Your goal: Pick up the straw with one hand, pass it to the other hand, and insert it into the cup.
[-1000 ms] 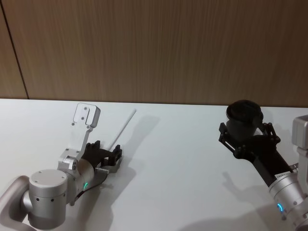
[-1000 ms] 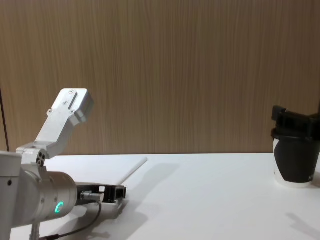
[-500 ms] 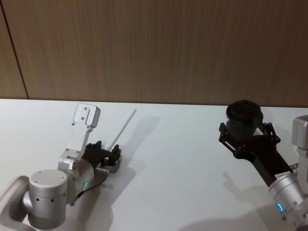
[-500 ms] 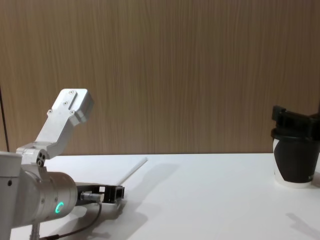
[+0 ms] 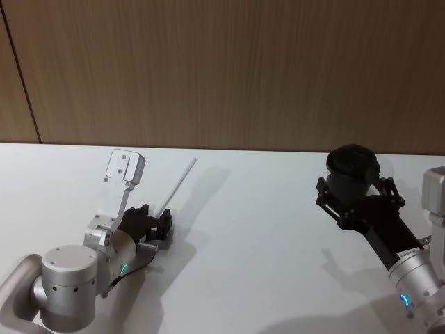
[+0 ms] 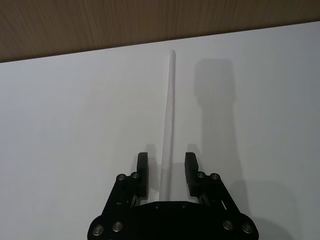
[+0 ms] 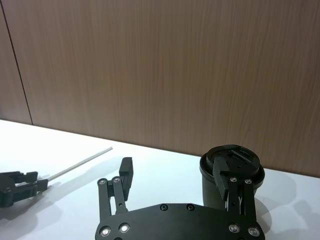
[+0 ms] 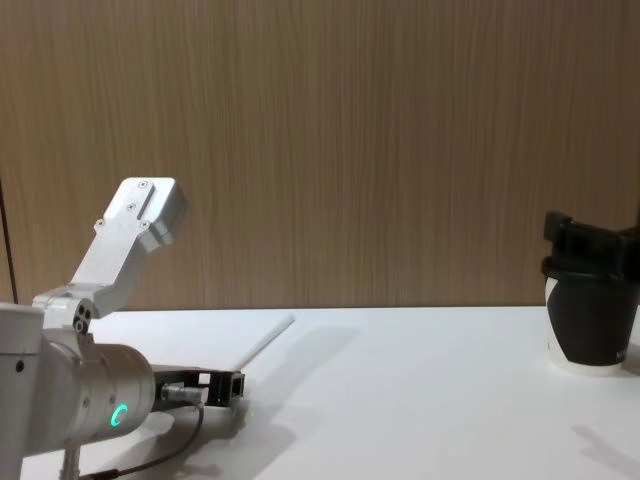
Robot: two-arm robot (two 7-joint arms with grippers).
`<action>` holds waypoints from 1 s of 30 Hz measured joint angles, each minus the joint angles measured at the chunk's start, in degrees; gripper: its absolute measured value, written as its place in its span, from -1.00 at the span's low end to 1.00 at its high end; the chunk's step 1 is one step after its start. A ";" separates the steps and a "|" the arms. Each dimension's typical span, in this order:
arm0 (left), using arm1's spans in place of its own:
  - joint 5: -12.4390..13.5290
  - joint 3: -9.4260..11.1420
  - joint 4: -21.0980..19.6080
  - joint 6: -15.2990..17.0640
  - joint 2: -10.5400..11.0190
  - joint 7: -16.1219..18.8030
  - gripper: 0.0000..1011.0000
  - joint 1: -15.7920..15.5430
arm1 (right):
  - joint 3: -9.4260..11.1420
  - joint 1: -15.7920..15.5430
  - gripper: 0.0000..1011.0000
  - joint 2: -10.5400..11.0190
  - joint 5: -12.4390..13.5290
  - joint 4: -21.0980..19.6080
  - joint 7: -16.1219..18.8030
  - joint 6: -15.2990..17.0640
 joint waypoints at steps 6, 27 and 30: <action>0.01 0.00 0.00 0.01 0.00 0.01 -0.17 0.00 | 0.00 0.00 0.98 0.00 0.00 0.00 0.00 0.00; 0.00 0.00 0.00 0.05 -0.02 0.00 -0.45 0.00 | 0.00 0.00 0.98 0.00 0.00 0.00 0.00 0.00; 0.00 0.00 -0.01 0.06 -0.02 0.00 -0.49 0.00 | 0.00 0.00 0.98 0.00 0.00 0.00 0.00 0.00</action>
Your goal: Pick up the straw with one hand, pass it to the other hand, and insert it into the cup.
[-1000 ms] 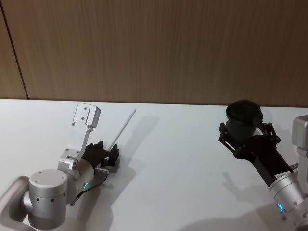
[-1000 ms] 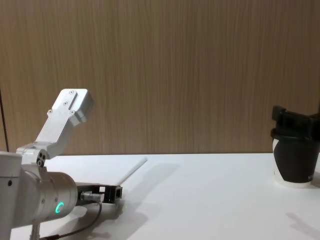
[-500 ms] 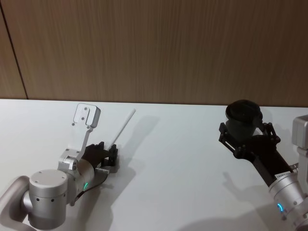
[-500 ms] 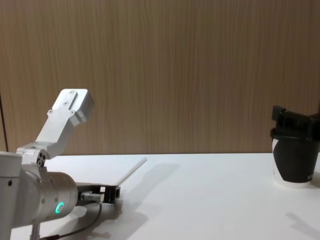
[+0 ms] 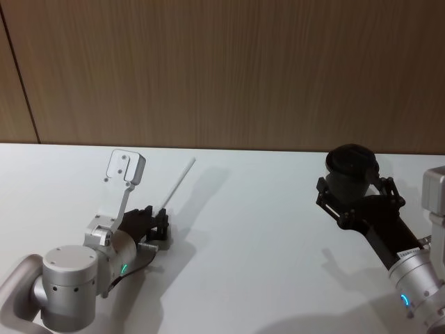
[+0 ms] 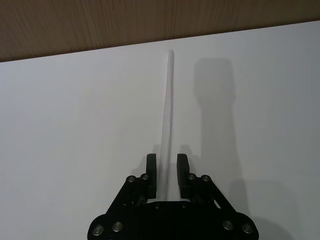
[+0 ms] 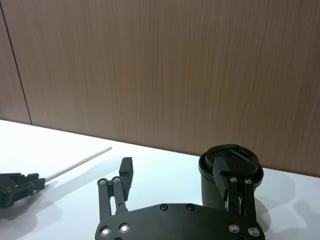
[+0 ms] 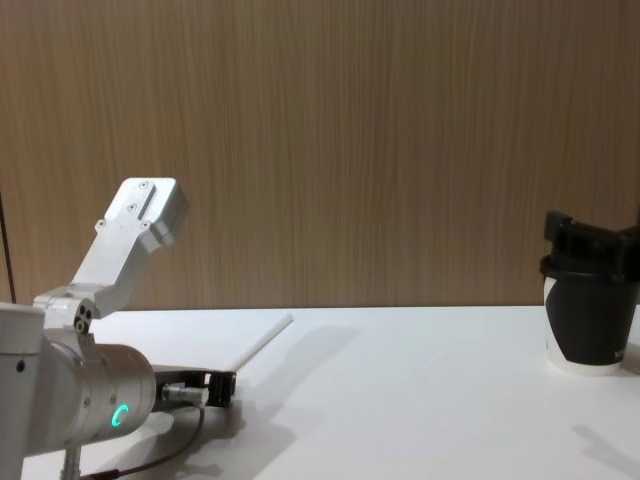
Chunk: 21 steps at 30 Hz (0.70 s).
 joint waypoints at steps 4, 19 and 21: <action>-0.01 0.00 0.00 0.00 0.01 0.00 -0.54 0.00 | 0.00 0.00 0.98 0.00 0.00 0.00 0.00 0.00; -0.01 0.00 0.00 0.00 0.02 0.00 -0.73 0.00 | 0.00 0.00 0.98 0.00 0.00 0.00 0.00 0.00; -0.01 0.00 0.00 0.01 0.02 0.00 -0.75 0.00 | 0.00 0.00 0.98 0.00 0.00 0.00 0.00 0.00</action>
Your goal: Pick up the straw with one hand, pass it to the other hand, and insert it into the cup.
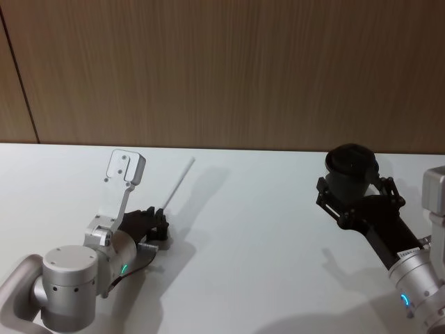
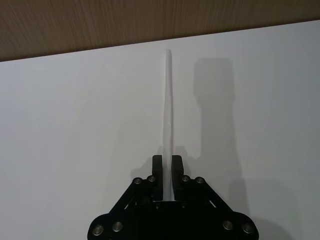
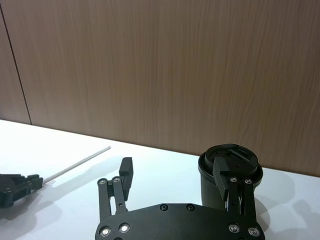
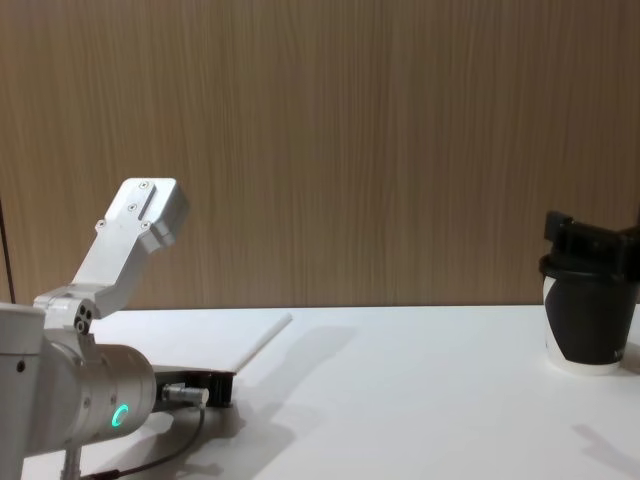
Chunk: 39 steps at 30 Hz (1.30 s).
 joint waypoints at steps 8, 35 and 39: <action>0.02 0.00 0.00 0.00 0.00 0.00 -0.84 0.00 | 0.00 0.00 0.98 0.00 0.00 0.00 0.00 0.00; 0.29 -0.05 -0.32 -0.67 0.30 -0.78 -0.99 0.25 | 0.00 0.00 0.98 0.00 0.00 0.00 0.00 0.00; 0.68 0.27 -0.80 -1.79 0.86 -1.82 -0.98 0.45 | 0.00 0.00 0.98 0.00 0.00 0.00 0.00 0.00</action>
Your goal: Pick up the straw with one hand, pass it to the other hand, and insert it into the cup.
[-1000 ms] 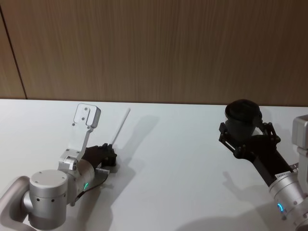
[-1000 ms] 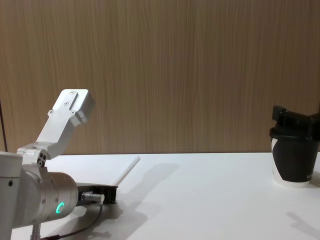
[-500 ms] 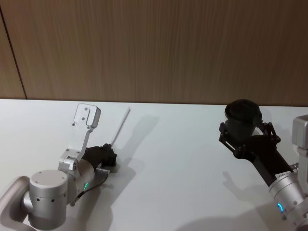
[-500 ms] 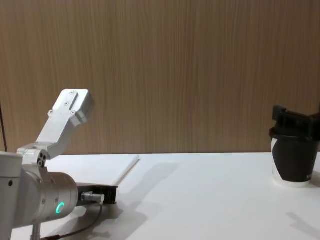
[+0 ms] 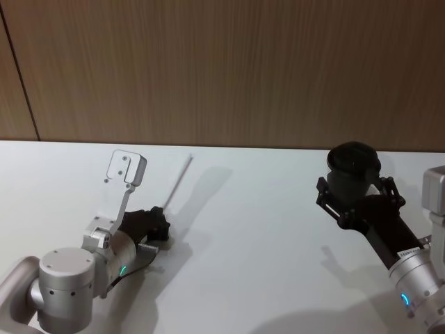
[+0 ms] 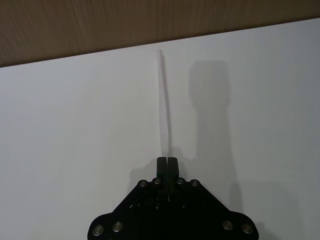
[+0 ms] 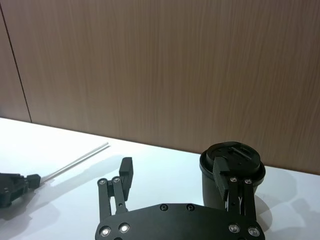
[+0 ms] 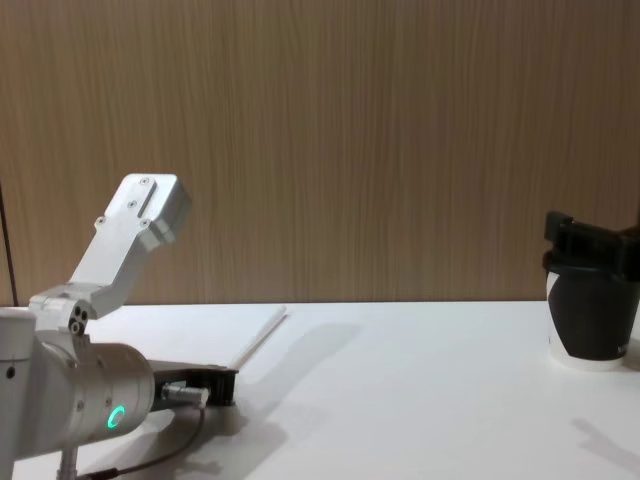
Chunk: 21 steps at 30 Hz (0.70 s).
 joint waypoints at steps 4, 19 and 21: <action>0.33 0.17 -0.76 -1.36 0.59 -1.05 -0.98 0.05 | 0.00 0.00 0.98 0.00 0.00 0.00 0.00 0.00; 1.15 0.17 -4.55 -6.97 3.05 -5.63 -0.98 0.24 | 0.00 0.00 0.98 0.00 0.00 0.00 0.00 0.00; 1.12 0.08 -4.86 -7.40 3.27 -6.20 -0.98 0.24 | 0.00 0.00 0.98 0.00 0.00 0.00 0.00 0.00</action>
